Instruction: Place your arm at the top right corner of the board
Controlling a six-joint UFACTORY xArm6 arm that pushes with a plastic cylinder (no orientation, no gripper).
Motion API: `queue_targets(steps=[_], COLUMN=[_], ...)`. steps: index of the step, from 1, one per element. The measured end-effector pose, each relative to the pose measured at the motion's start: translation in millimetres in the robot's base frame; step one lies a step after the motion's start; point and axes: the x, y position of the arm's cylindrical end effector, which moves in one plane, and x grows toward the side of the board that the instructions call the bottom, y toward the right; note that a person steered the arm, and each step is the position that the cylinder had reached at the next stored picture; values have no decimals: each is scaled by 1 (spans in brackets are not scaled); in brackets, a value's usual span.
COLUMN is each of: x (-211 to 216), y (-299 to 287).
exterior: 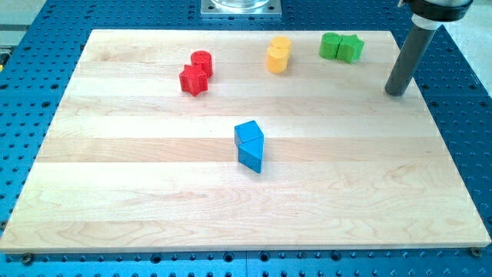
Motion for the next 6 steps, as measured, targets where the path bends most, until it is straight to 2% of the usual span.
queue_targets(steps=[2,3,5,6], x=[-114,-128,-129,-159], y=[43,45,37,23])
